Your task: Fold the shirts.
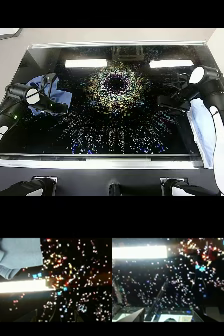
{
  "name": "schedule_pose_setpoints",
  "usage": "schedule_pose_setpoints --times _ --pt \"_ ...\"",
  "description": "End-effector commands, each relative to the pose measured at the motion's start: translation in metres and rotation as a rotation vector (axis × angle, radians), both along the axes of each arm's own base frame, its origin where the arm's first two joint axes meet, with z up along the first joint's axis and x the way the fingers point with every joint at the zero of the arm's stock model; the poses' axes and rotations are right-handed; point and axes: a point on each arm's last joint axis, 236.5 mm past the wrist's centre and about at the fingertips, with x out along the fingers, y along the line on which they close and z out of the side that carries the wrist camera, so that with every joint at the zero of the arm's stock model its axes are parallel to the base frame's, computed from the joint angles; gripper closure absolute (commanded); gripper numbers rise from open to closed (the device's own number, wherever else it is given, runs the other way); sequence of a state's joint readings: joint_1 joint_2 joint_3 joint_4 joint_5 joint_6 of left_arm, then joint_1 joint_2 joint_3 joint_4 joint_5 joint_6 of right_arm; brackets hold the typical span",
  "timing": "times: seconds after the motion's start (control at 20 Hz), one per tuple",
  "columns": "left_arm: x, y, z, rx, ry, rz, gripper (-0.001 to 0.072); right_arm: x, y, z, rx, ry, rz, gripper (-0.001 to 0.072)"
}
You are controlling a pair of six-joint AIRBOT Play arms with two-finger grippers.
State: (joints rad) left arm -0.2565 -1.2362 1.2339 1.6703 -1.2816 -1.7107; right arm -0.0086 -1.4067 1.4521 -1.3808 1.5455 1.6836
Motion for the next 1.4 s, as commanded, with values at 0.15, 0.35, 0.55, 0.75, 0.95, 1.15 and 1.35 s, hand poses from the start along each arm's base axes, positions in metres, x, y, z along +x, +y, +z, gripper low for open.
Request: schedule_pose_setpoints --times 0.15,0.35,0.55,0.75,0.95,1.15,1.35 --pt "0.0 0.0 0.0 0.0 0.0 -0.001 0.0166 0.0 0.0 0.0 0.0 0.002 0.0 0.0036" --pt "0.0 0.0 0.0 0.0 0.0 -0.001 0.0166 0.0 0.0 0.0 0.0 0.002 0.001 0.0036" --pt "0.0 0.0 0.0 0.0 0.0 -0.001 0.0166 0.0 0.0 0.0 0.0 0.002 0.0 0.0036" --pt "0.002 -0.001 0.0 -0.003 -0.009 -0.001 0.0167 0.001 0.0 0.0 0.0 -0.003 0.0 0.0036" --pt "0.013 -0.003 0.001 -0.011 -0.046 -0.004 0.0167 0.008 0.0 0.0 0.001 -0.032 -0.006 0.0036" --pt "0.033 -0.01 0.002 -0.033 -0.12 -0.015 0.0166 0.018 0.0 0.002 0.0 -0.075 -0.014 0.003" --pt "0.05 -0.016 0.004 -0.069 -0.18 0.005 -0.0013 0.022 -0.008 0.001 -0.031 -0.091 -0.018 0.0007"
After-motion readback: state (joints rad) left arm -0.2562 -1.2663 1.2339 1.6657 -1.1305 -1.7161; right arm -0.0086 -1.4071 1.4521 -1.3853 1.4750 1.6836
